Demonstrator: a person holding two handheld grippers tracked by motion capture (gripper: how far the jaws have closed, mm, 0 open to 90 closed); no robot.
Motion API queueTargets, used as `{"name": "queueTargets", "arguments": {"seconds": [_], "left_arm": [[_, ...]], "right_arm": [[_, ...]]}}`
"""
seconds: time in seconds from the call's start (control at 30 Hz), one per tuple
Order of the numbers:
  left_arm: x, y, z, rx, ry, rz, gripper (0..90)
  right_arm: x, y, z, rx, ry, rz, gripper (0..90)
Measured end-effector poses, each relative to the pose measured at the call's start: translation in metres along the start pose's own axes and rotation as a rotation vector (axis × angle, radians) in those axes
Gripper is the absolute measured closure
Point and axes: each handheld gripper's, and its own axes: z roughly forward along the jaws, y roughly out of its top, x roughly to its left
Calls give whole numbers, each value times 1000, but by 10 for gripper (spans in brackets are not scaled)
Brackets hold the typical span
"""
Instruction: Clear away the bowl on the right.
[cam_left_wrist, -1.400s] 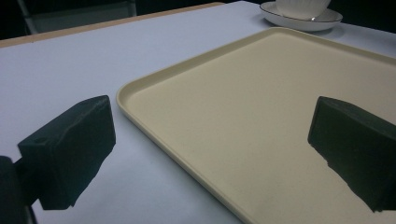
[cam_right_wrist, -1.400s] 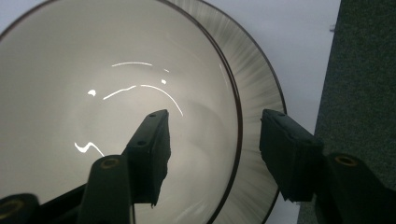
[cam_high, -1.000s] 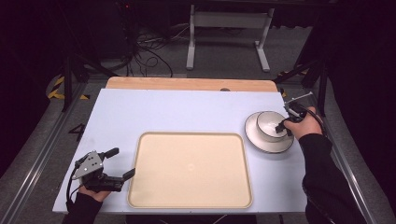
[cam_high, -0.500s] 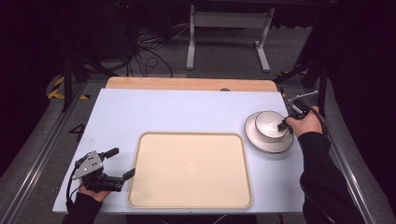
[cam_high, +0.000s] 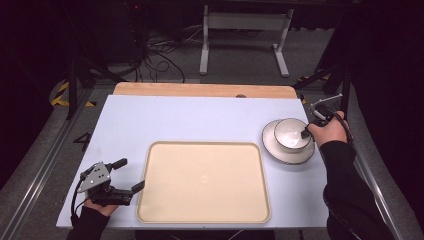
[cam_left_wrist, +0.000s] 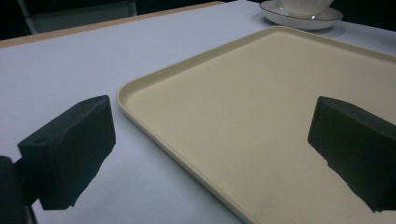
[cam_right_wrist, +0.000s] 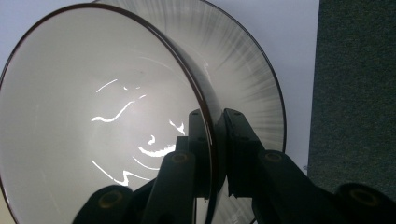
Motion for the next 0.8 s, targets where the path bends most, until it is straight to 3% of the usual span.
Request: {"name": "queueTargets", "arguments": {"seconds": [0.8], "left_arm": [[0,0,0,0,-1,-1,16]], "right_arm": [[14,-3,-52,-23,-20,-33,818]]}}
